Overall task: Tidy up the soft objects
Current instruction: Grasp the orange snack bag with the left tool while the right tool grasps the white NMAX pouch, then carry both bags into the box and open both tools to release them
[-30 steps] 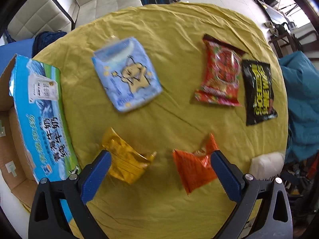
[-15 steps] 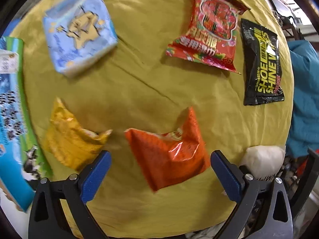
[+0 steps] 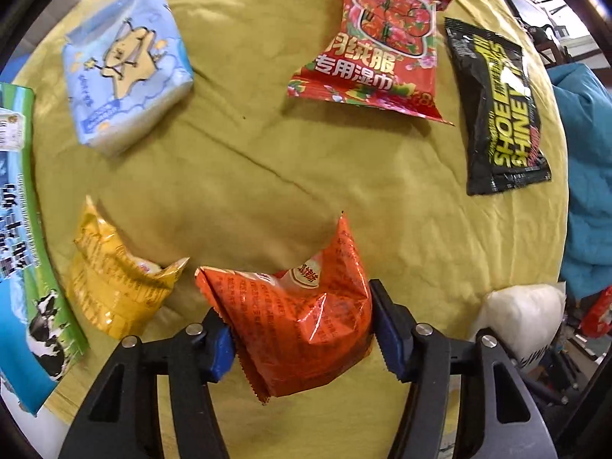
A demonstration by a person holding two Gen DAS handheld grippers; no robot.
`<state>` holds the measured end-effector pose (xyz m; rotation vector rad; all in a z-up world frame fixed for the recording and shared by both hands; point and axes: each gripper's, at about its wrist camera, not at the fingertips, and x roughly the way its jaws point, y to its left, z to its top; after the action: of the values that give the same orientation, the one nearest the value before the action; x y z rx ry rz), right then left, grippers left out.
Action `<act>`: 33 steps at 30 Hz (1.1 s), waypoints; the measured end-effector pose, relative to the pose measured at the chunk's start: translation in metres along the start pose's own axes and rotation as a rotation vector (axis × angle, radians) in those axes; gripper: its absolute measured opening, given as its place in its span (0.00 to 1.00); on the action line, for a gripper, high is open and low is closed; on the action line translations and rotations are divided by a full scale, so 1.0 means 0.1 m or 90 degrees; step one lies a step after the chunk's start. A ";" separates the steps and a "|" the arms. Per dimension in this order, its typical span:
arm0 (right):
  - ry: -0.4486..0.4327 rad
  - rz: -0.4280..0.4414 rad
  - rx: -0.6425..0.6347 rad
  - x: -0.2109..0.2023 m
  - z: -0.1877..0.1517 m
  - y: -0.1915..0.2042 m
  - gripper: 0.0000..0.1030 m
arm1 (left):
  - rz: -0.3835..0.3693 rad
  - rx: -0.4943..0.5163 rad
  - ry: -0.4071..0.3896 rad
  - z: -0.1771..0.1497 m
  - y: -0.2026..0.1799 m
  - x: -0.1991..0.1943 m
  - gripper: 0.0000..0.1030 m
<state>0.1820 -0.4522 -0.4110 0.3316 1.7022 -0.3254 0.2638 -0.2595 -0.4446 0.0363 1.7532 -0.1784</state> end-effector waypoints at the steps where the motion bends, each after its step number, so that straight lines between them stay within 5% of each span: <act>1: -0.002 0.004 0.001 -0.02 0.02 0.00 0.67 | 0.003 0.004 -0.005 -0.04 -0.05 -0.06 0.56; 9: -0.022 0.044 -0.018 -0.27 -0.09 0.07 0.65 | 0.022 0.034 -0.070 -0.54 -0.15 -0.45 0.56; 17: -0.077 0.088 -0.092 -0.94 -0.28 0.57 0.65 | -0.023 0.006 -0.137 -0.79 0.08 -1.14 0.56; 26: -0.149 0.143 -0.193 -1.87 -0.56 1.69 0.65 | -0.095 -0.049 -0.232 -0.56 1.52 -2.44 0.56; 33: -0.157 0.178 -0.268 -2.18 -0.70 2.92 0.65 | -0.127 -0.104 -0.271 -0.57 2.51 -2.78 0.56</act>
<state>0.2672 -0.1640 -0.1934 0.2026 1.4162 0.1916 0.2919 0.0175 -0.1876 -0.2784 1.3395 -0.1734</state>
